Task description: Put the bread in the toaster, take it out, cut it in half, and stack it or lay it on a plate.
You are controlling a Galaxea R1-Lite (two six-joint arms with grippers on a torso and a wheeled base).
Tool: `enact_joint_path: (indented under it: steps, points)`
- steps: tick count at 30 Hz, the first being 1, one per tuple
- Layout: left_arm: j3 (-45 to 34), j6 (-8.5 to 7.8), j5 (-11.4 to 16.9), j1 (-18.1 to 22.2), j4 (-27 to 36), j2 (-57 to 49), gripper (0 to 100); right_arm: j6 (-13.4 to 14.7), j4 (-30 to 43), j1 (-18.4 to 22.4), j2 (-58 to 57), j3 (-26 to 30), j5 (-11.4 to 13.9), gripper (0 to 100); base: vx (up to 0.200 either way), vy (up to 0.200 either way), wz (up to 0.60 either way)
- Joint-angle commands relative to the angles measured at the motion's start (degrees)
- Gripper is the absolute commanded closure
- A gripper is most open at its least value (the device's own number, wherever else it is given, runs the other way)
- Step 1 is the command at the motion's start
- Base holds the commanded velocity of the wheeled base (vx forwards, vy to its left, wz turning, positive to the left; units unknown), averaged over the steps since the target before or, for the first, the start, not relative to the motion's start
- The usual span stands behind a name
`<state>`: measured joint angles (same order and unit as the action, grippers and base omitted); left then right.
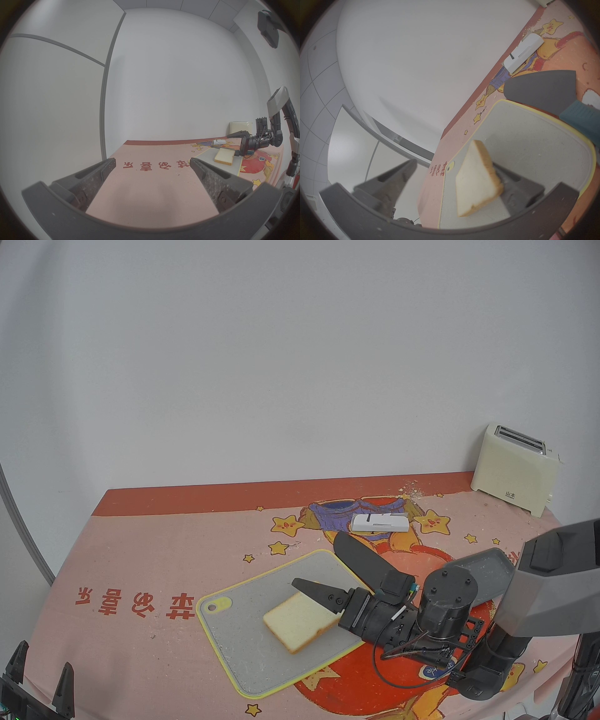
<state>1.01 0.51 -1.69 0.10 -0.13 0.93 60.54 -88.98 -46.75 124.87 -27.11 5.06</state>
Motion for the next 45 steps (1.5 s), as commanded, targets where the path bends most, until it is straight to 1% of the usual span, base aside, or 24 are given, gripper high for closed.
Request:
enact_joint_path:
  steps: [1,2,3,5,7,10,11,12,13,15,19,21,23,25,27,29,31,36,38,40,42,43,44,45]
  points:
    - [-1.01,0.02,-0.06,-0.01,-0.04,-0.14,0,-2.79,-0.23,-0.36,-0.24,0.22,-1.10,0,0.000,0.000,0.00]
    - [-1.01,0.02,-0.06,-0.01,-0.04,-0.14,0,-6.13,-0.23,-0.53,-0.24,0.83,-2.25,0,0.000,0.000,0.00]
    - [-1.01,0.02,-0.06,-0.01,0.05,-0.14,0,-7.98,-0.23,-0.53,-0.06,1.10,-2.86,0,0.000,0.000,0.00]
    - [-1.01,0.02,-0.06,-0.01,-0.04,-0.14,0,-13.69,-0.23,-0.62,0.20,1.27,-4.88,0,0.000,0.000,0.00]
    - [-1.01,0.02,-0.06,-0.01,-0.04,-0.14,0,-18.53,-0.32,-0.53,0.73,1.18,-7.08,0,0.000,0.000,0.00]
    - [-1.01,0.02,-0.06,-0.01,-0.04,-0.14,0,-22.39,-0.41,-0.53,1.17,1.27,-9.01,0,0.000,0.000,0.00]
    - [-1.01,0.02,-0.06,-0.01,-0.04,-0.14,0,-22.57,-0.41,-0.53,1.17,1.27,-9.10,0,0.000,0.000,0.00]
    - [-1.01,0.02,-0.06,-0.01,-0.04,-0.14,0,-24.85,-0.41,-0.53,1.08,1.27,-9.54,0,0.000,0.000,0.00]
    - [-1.01,0.02,0.02,-0.01,-0.04,-0.14,0,-26.17,-0.41,-0.53,1.08,1.54,-9.63,0,0.000,0.000,0.00]
    - [-1.01,0.02,-0.06,-0.01,-0.04,-0.14,0,-27.84,-0.49,-0.97,0.99,2.59,-9.54,0,0.000,0.000,0.00]
    - [-1.01,0.02,-0.06,-0.01,-0.04,-0.14,0,-29.43,-0.58,-2.20,0.55,4.44,-9.37,0,0.000,0.000,0.00]
    - [-1.01,0.02,0.02,-0.01,-0.04,-0.14,0,-29.51,-0.58,-2.47,0.29,4.88,-9.01,0,0.000,0.000,0.00]
    - [-1.01,0.02,0.02,-0.01,-0.04,-0.14,0,-29.51,-0.58,-3.52,-0.42,5.84,-8.75,0,0.000,0.000,0.00]
    - [-1.01,0.02,-0.06,-0.01,-0.04,-0.14,0,-29.51,-0.67,-5.46,-0.85,6.90,-8.57,0,0.000,0.000,0.00]
    - [-1.01,0.02,-0.06,-0.01,-0.04,-0.14,0,-29.51,-0.67,-6.34,-1.12,7.60,-8.57,0,0.000,0.000,0.00]
    - [-1.01,0.02,0.02,-0.01,-0.04,-0.14,0,-29.51,-0.58,-5.10,-1.03,6.81,-8.66,0,0.000,0.000,0.00]
    - [-1.01,0.02,0.02,-0.01,-0.04,-0.14,0,-29.51,-0.49,-2.29,-0.77,4.70,-9.01,0,0.000,0.000,0.00]
    - [-1.01,0.02,0.02,-0.01,-0.04,-0.14,0,-29.25,-0.49,-0.27,-2.09,1.01,-9.89,0,0.000,0.000,0.00]
    - [-1.01,0.02,-0.06,-0.01,-0.04,-0.14,0,-29.16,-0.41,1.05,-2.96,-1.36,-11.30,0,0.000,0.000,0.00]
    - [-1.01,0.02,0.02,-0.01,-0.04,-0.14,0,-29.16,-0.32,0.70,-2.79,-1.54,-12.27,0,0.000,0.000,0.00]
    - [-1.01,0.02,-0.06,-0.01,0.05,-0.14,0,-29.34,-0.32,0.17,-2.79,-0.75,-12.09,0,0.000,0.000,0.00]
    - [-1.01,0.02,-0.06,-0.01,-0.04,-0.14,0,-29.43,-0.49,-2.64,-2.79,1.89,-12.00,0,0.000,0.000,0.00]
    - [-1.01,0.02,-0.06,-0.01,0.05,-0.14,0,-29.43,-0.49,-3.35,-2.79,2.24,-12.00,0,0.000,0.000,0.00]
    - [-1.01,0.02,0.02,-0.01,-0.04,-0.14,0,-29.25,-0.49,-3.17,-2.79,1.89,-12.09,0,0.000,0.000,0.00]
